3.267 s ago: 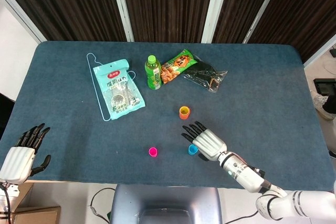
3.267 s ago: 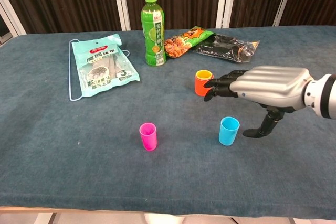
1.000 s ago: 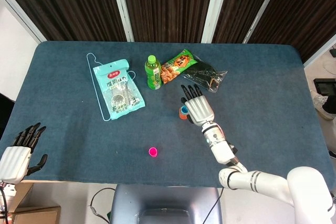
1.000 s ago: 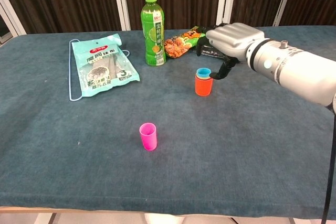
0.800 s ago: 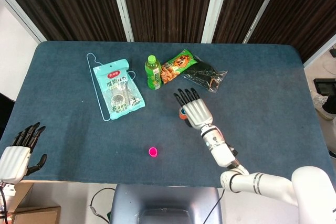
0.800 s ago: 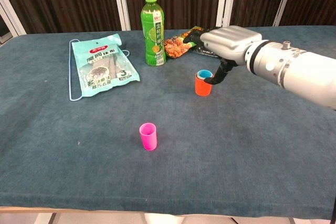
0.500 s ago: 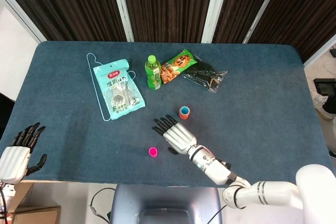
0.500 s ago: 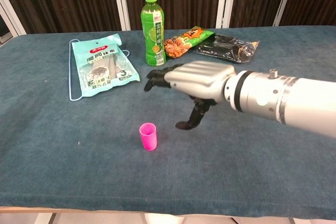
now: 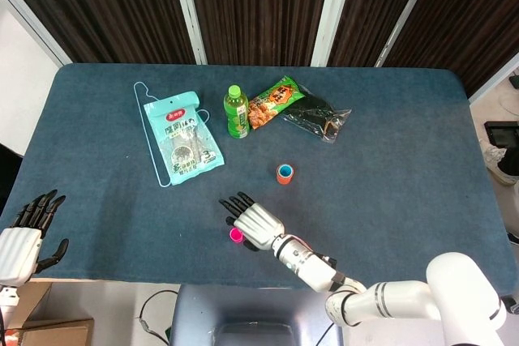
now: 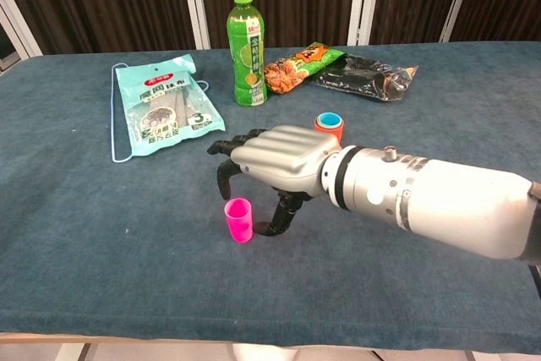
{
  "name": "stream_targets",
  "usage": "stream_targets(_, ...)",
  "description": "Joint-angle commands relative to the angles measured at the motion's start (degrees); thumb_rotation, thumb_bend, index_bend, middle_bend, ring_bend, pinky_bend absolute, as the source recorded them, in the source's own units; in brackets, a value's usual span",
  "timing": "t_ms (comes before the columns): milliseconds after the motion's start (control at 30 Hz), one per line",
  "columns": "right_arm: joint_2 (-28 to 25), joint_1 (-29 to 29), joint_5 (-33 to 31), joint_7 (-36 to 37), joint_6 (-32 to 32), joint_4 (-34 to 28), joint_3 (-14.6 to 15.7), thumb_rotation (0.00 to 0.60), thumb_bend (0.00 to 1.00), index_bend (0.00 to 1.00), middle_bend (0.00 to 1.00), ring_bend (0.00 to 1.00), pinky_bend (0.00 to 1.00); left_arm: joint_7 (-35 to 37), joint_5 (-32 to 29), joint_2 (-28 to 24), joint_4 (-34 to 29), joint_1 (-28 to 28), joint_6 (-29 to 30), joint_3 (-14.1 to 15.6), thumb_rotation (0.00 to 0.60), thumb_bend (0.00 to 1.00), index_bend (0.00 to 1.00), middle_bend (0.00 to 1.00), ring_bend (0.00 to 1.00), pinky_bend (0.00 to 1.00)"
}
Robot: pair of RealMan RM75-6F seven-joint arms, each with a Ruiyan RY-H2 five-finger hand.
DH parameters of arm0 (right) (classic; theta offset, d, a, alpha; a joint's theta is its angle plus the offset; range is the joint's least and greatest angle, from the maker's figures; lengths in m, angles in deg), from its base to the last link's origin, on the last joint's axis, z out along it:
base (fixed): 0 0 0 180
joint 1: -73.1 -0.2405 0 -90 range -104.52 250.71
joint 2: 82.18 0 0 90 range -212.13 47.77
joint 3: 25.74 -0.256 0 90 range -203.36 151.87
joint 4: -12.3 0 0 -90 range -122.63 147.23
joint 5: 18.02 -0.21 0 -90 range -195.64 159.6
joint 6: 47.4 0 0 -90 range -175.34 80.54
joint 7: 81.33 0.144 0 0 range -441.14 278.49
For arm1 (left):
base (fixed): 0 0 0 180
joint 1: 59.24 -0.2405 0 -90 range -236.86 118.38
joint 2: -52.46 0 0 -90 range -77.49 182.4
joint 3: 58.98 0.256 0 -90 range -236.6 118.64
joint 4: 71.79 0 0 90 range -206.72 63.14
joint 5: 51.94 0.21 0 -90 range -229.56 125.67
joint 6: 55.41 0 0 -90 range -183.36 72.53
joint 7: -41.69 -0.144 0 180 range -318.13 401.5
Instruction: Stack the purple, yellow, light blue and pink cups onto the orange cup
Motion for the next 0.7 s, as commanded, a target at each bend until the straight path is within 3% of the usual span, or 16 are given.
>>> stream_targets(33, 0.27, -0.06, -0.26, 0.44, -0.18, 0.12, -0.24, 0.6, 0.43, 0.48, 0.0, 0.0, 0.0, -0.03, 0.05, -0.01, -0.03, 0.06, -0.06, 0.0, 0.6, 0.39, 0.0, 0.0, 0.0, 0.15)
stream_targets(533, 0.88, -0.1, 0.3, 2.2, -1.6, 0.96, -0.53, 0.6, 0.47, 0.65, 0.08, 0.0, 0.0, 0.3, 0.37, -0.12, -0.18, 0.08, -0.11, 0.14, 0.6, 0.39, 0.0, 0.0, 0.0, 0.15)
stream_targets(700, 0.22, 1.65, 4.28, 5.39, -8.25, 0.96, -3.01, 0.6, 0.47, 0.66, 0.09, 0.0, 0.0, 0.26, 0.47, -0.16, -0.21, -0.01, 0.04, 0.19, 0.6, 0.39, 0.0, 0.0, 0.0, 0.14)
